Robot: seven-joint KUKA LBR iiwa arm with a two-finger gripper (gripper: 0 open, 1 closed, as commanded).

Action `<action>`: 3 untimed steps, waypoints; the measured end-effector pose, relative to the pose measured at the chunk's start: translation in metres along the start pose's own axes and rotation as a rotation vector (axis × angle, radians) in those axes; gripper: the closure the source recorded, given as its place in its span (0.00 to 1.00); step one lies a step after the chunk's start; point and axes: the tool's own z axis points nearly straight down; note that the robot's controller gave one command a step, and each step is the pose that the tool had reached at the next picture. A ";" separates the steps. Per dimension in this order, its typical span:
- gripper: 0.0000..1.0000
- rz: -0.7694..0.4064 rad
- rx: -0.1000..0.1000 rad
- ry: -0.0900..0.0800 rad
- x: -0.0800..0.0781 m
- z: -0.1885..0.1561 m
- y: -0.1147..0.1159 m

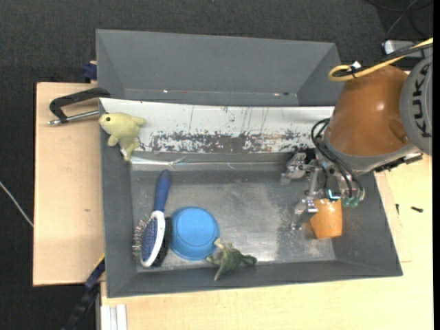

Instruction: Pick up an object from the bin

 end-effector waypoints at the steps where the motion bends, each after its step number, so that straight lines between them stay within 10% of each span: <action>1: 0.00 -0.083 0.000 -0.009 -0.015 0.096 -0.072; 3: 0.00 -0.150 -0.016 0.000 0.002 0.064 -0.095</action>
Offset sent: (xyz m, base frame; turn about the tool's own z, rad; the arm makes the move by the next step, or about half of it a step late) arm 0.0127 -0.0695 -0.0945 -0.0890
